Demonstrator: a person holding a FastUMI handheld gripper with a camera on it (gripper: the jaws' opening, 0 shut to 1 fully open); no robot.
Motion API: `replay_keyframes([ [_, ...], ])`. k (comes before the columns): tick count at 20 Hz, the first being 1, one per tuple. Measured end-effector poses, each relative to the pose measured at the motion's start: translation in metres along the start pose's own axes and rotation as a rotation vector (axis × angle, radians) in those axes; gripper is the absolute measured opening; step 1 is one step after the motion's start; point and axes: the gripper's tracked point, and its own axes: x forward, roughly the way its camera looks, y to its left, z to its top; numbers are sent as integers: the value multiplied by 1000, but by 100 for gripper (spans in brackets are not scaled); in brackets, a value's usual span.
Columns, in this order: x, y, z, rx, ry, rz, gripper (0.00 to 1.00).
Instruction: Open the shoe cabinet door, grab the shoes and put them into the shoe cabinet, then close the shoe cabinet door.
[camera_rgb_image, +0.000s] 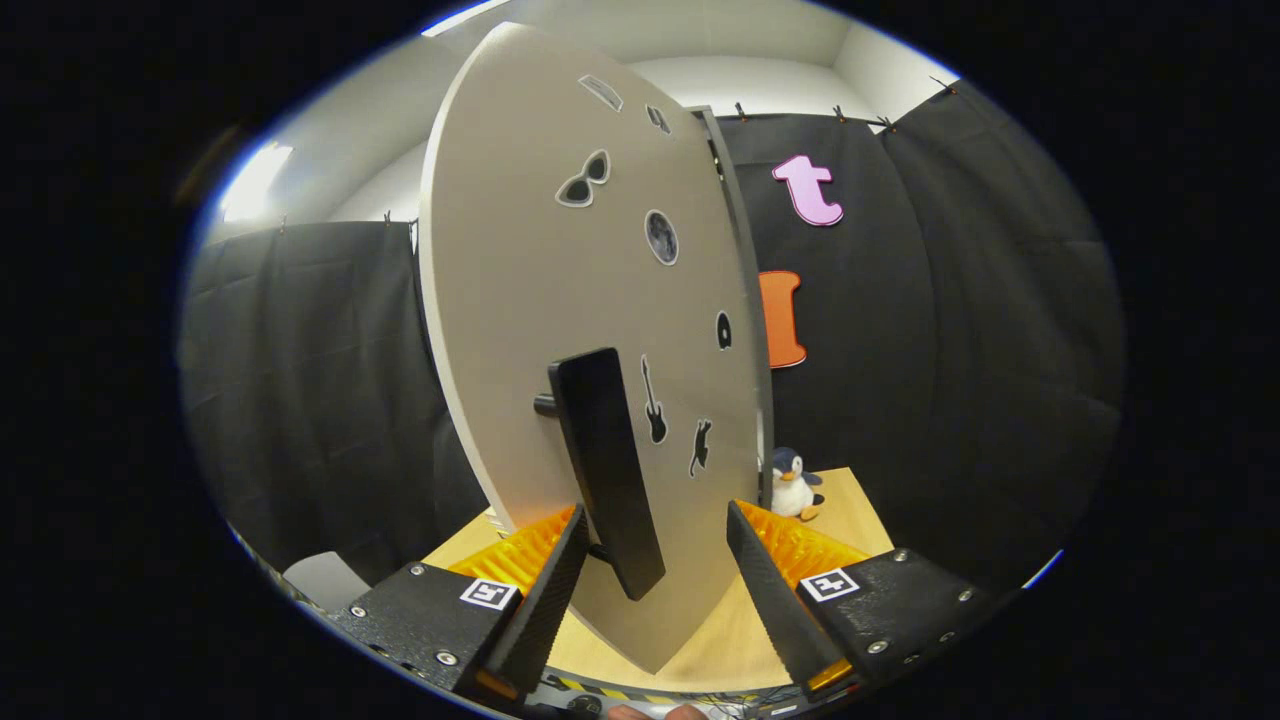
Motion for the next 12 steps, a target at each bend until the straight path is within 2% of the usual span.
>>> replay_keyframes([
  [5, 31, 51, -1, 9, 11, 30, 88],
  [12, 92, 106, 5, 19, -4, 30, 90],
])
